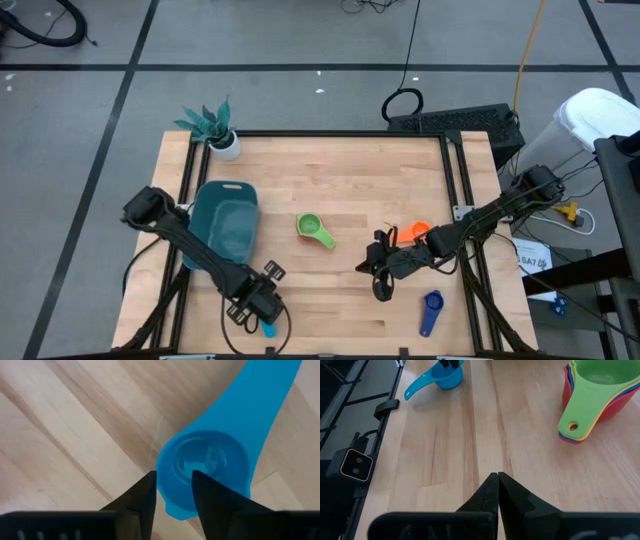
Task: Nest measuring cups in basket
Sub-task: Stack the light blue measuring cup on top of the green measuring cup
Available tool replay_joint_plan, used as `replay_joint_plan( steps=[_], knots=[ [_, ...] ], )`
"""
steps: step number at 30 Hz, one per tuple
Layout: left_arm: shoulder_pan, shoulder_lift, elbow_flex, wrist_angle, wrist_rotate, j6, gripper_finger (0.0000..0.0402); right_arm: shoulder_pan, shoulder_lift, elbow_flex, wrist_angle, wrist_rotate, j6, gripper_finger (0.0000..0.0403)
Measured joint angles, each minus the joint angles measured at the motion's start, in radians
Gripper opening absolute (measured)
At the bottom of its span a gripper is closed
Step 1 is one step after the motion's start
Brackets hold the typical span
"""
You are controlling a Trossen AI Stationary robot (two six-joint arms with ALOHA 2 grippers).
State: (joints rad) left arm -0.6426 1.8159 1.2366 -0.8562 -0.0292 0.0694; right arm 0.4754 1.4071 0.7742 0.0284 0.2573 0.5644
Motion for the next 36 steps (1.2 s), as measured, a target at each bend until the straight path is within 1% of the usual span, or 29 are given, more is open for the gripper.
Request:
replay_joint_plan(
  steps=[6, 10, 15, 24, 27, 30, 32, 34, 36],
  knots=[
    [0.002, 0.037, 0.000, 0.007, -0.001, -0.001, 0.0148, 0.011, 0.000, 0.000, 0.003, 0.000, 0.002, 0.0000],
    [0.007, 0.050, 0.000, 0.034, -0.004, -0.004, 0.0147, 0.017, 0.000, 0.000, 0.004, 0.001, 0.003, 0.0000],
    [0.018, 0.049, 0.000, 0.043, -0.005, -0.020, 0.0122, 0.018, 0.000, 0.000, 0.004, 0.001, 0.004, 0.0000],
    [0.021, 0.049, 0.000, 0.043, 0.004, -0.026, 0.0038, 0.018, 0.000, 0.000, 0.004, 0.000, 0.015, 0.0000],
    [0.021, 0.048, 0.000, 0.043, 0.037, -0.018, 0.0016, 0.022, 0.000, 0.000, 0.004, 0.000, 0.015, 0.0000],
    [0.021, 0.048, 0.000, 0.043, 0.047, -0.011, 0.0013, 0.028, 0.000, 0.000, 0.004, 0.000, 0.019, 0.0000],
    [0.021, 0.048, 0.000, 0.042, 0.046, -0.013, 0.0021, 0.033, 0.000, 0.000, 0.004, 0.000, 0.020, 0.0000],
    [0.021, 0.048, 0.000, 0.042, 0.027, -0.019, 0.0027, 0.037, 0.000, 0.000, 0.004, 0.001, 0.020, 0.0000],
    [0.021, 0.048, 0.000, 0.042, 0.013, -0.018, 0.0022, 0.037, 0.000, 0.000, 0.004, 0.001, 0.020, 0.0000]
  ],
)
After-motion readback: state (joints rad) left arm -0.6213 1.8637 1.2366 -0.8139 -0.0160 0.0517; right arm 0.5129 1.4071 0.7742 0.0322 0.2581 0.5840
